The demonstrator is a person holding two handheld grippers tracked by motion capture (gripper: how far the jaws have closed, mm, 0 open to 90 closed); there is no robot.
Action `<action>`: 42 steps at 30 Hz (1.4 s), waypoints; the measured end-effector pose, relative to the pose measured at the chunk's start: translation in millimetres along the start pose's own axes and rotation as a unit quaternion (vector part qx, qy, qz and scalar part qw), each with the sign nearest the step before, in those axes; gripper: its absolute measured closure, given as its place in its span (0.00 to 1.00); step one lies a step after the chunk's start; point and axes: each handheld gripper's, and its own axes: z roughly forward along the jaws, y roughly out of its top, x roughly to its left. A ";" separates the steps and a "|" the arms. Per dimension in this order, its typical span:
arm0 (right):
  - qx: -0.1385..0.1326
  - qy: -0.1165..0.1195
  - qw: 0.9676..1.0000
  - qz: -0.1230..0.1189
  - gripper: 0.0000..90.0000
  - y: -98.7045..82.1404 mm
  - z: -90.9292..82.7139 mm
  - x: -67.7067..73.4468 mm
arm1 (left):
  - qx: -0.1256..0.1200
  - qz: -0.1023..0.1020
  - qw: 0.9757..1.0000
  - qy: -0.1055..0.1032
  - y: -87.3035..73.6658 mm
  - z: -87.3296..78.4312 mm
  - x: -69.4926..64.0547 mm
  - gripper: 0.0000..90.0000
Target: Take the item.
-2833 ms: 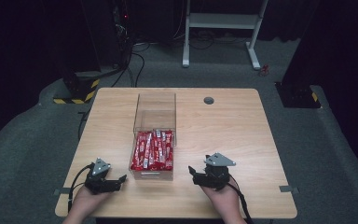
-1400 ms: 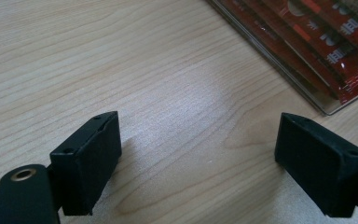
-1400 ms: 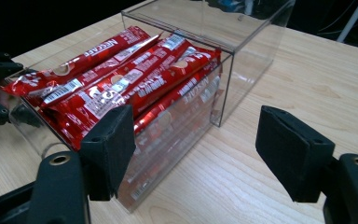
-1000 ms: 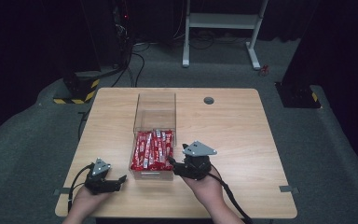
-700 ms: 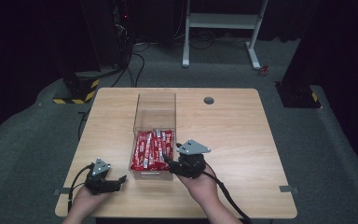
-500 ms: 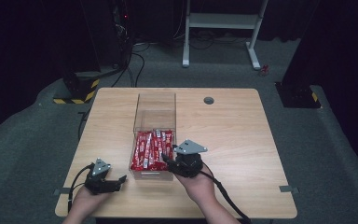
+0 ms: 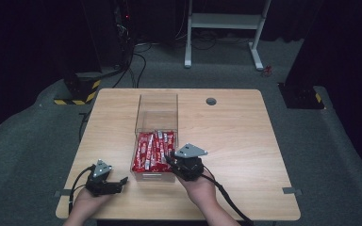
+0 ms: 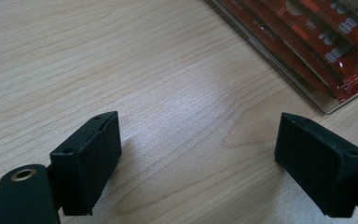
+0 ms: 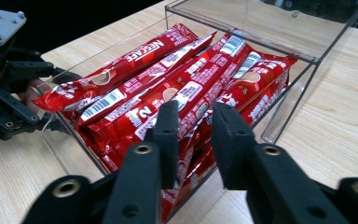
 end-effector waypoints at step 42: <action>-0.020 0.005 1.000 0.021 1.00 -12.6 -12.2 2.0 | 0.000 -0.001 1.000 -0.002 -0.2 0.0 -0.3 0.17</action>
